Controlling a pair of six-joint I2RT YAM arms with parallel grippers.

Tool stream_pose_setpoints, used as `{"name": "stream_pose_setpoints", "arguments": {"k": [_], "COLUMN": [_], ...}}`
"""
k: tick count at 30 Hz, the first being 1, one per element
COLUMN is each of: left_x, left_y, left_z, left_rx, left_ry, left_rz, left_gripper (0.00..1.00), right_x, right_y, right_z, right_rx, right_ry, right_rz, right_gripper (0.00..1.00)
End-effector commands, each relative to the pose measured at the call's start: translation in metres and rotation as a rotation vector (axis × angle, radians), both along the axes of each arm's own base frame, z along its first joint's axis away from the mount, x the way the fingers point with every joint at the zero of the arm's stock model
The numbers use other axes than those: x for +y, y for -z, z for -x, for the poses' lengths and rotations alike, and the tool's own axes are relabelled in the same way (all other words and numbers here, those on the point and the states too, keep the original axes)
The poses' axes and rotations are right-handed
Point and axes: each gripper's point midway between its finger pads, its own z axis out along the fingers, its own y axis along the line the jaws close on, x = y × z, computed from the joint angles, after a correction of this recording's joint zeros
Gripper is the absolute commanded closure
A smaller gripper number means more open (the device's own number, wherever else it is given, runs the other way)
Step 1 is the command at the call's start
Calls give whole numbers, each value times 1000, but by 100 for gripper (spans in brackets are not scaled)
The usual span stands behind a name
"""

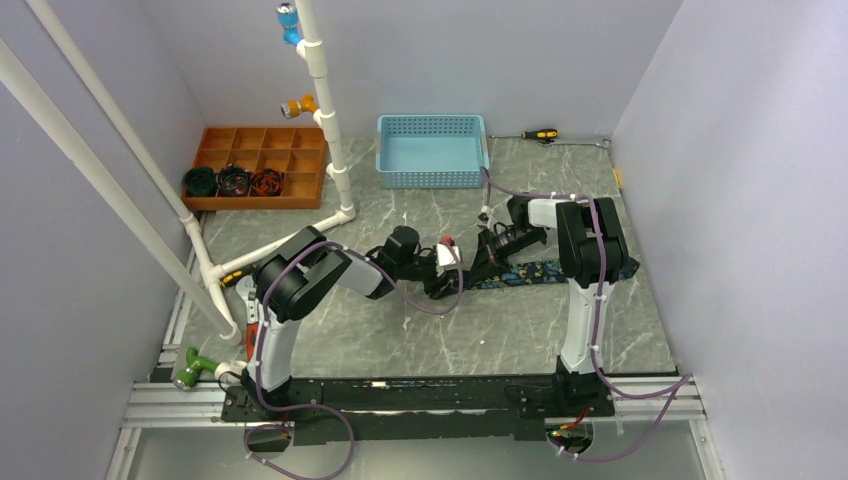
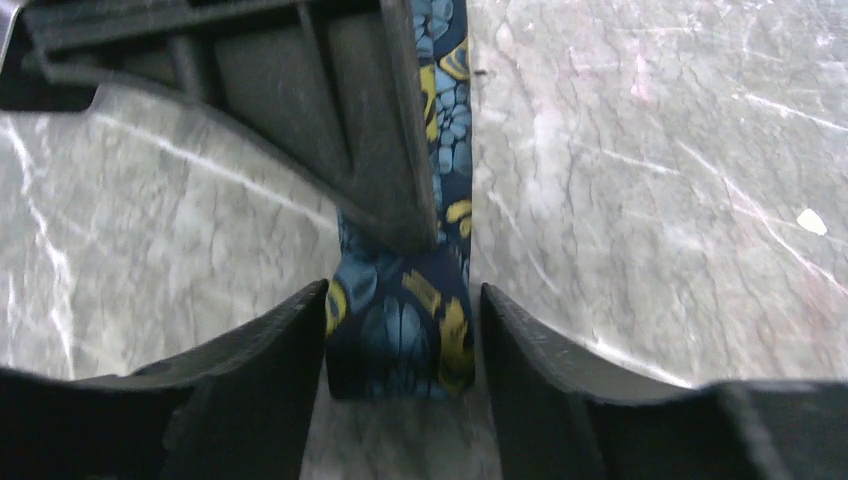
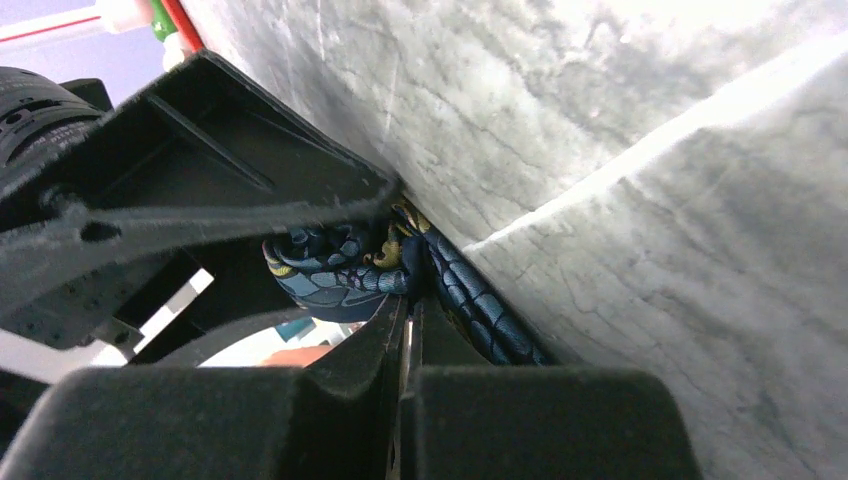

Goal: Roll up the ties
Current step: Roll the tie at the center of the board.

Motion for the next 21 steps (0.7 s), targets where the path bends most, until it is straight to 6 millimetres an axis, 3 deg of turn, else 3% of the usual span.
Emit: {"name": "stream_pose_setpoints", "arguments": {"k": [1,7,12,17,21], "left_x": [56,45,17,-10,-17], "left_y": [65,43,38,48,60], "left_z": [30,23,12,14,8], "left_rx": [193,110,119,109,142], "left_ry": [-50,-5,-10,8,-13], "left_rz": [-166,-21,97,126,123], "left_gripper": [34,28,31,38,51], "right_x": [-33,-46,-53,-55,-52], "right_y": [56,69,77,82,84], "right_z": [-11,-9,-6,-2,-4], "right_rx": [-68,-52,-51,-52,-50], "right_ry": [-40,-58,-95,-116,-117], "right_rz": [268,373,448,486,480], "right_gripper": [100,100,100,100,100]}}
